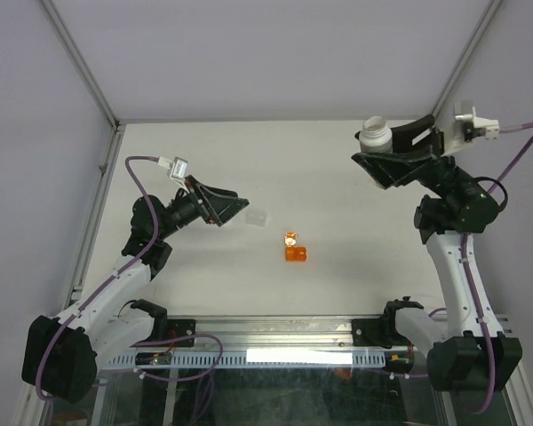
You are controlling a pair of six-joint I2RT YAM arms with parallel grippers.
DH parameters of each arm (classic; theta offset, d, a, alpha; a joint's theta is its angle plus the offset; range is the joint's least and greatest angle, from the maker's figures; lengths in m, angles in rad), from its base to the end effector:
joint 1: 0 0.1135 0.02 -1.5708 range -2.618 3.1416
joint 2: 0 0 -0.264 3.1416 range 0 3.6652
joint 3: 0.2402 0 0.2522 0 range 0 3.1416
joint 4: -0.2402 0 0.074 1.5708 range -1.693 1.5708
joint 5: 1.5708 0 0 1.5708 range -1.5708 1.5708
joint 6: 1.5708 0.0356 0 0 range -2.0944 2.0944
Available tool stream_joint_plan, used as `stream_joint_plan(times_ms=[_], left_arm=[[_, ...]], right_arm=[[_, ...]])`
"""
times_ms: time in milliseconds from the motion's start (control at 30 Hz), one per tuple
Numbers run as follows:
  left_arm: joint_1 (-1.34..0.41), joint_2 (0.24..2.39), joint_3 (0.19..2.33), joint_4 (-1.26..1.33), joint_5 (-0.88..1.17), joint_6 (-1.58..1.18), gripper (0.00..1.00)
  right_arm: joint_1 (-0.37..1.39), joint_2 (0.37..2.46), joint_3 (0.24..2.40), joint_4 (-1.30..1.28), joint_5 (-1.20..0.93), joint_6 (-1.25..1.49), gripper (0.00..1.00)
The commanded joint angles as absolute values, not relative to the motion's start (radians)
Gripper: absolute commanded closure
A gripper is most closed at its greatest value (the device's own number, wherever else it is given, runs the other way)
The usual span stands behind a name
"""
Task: Sort the pills into containers
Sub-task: Pour the pill into the pill container.
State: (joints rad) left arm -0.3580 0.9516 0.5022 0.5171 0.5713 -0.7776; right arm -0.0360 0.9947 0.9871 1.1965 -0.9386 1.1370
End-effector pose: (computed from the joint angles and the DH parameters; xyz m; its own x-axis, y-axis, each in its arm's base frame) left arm 0.1967 -0.0941 0.2831 -0.5161 -0.4370 -0.7366 0.6146 0.4101 -0.6739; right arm 0.1579 0.0230 0.4812 0.1365 0.5316 -0.8359 -0.9588 0.2831 0.0235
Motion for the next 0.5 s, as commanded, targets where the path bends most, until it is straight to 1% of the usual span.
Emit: stream_joint_plan(times_ms=[0, 33, 133, 167, 200, 267, 300, 333, 467], left_arm=[[-0.350, 0.904, 0.494, 0.594, 0.555, -0.677, 0.01], [-0.350, 0.894, 0.483, 0.592, 0.528, -0.671, 0.01], [-0.351, 0.871, 0.457, 0.582, 0.487, -0.645, 0.01], [-0.350, 0.860, 0.454, 0.561, 0.478, -0.634, 0.01], [-0.351, 0.846, 0.452, 0.533, 0.465, -0.619, 0.01], [-0.351, 0.811, 0.436, 0.493, 0.438, -0.599, 0.01], [-0.351, 0.794, 0.420, 0.490, 0.418, -0.594, 0.01], [-0.351, 0.775, 0.400, 0.493, 0.394, -0.592, 0.01], [-0.350, 0.743, 0.331, 0.525, 0.315, -0.586, 0.01]], right_arm=[[0.009, 0.918, 0.968, 0.798, -1.069, 0.727, 1.00], [0.052, 0.914, 0.956, 0.682, -1.122, 0.584, 1.00], [0.140, 0.932, 0.865, 0.529, -1.341, 0.325, 1.00], [0.153, 0.929, 0.843, 0.414, -1.391, 0.202, 1.00], [0.165, 0.923, 0.845, 0.201, -1.409, -0.067, 1.00], [0.193, 0.930, 0.893, -0.283, -1.350, -0.543, 1.00], [0.211, 0.947, 0.902, -0.414, -1.315, -0.668, 1.00], [0.222, 0.970, 0.899, -0.486, -1.289, -0.743, 1.00], [0.266, 1.092, 0.873, -0.637, -1.205, -0.948, 1.00]])
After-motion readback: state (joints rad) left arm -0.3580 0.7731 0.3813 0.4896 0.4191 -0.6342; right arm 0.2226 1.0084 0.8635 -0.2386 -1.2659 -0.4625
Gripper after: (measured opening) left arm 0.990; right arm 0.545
